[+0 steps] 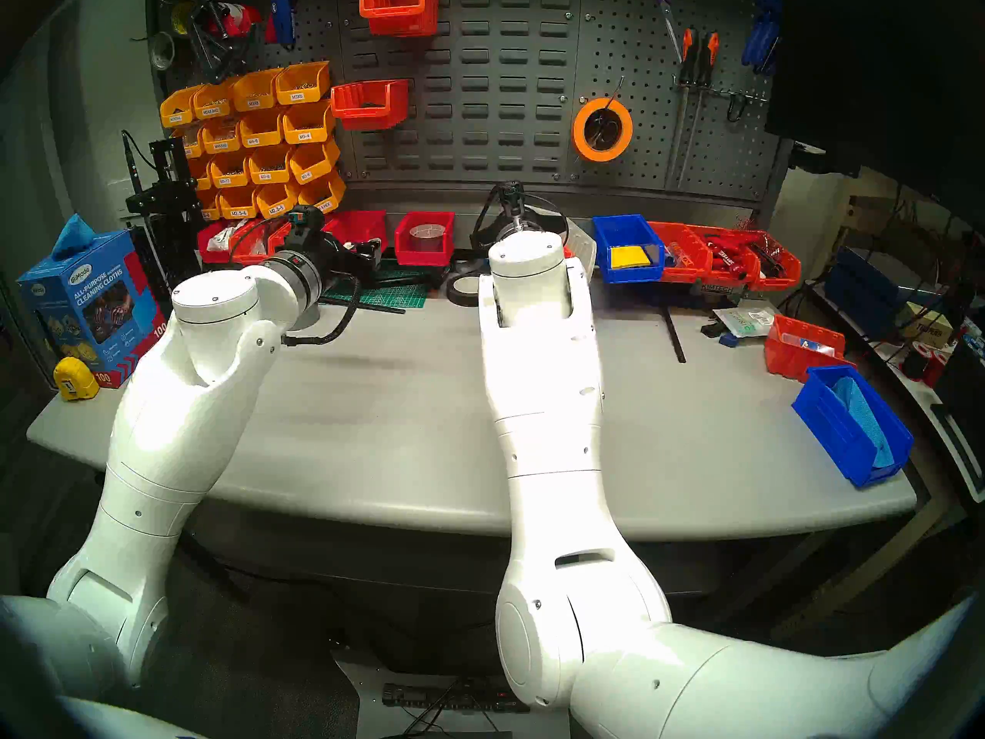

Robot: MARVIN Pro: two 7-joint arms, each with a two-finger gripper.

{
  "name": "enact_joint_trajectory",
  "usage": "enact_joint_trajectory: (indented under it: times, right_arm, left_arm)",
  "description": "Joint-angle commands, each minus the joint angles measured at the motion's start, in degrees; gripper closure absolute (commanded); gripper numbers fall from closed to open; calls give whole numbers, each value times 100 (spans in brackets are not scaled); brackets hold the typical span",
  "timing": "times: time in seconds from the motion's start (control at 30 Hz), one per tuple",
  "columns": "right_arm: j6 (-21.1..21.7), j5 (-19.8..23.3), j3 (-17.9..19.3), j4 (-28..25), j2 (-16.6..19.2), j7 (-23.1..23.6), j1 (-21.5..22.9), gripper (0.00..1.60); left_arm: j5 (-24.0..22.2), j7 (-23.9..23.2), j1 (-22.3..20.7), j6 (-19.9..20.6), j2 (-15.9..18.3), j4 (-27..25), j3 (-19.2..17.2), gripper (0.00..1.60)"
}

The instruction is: Hang all the unorganized tool boxes onto the wall

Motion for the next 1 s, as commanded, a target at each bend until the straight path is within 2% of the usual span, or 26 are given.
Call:
enact_joint_trajectory:
  times: [0.0, 0.43, 0.8, 0.97]
  right_arm:
    - [-114, -37, -61, -65, 98, 61, 287, 160]
    - [-95, -203, -261, 63, 410, 323, 395, 160]
    - [-131, -507, -541, 449, 783, 637, 610, 160]
    - [-123, -535, -582, 565, 759, 659, 617, 160]
  left_arm:
    - [10, -9, -107, -47, -12, -63, -15, 0]
    - [5, -6, -108, -49, -8, -63, -12, 0]
    - [1, -2, -109, -50, -5, -63, -10, 0]
    - [-1, -1, -110, -51, -3, -62, -9, 0]
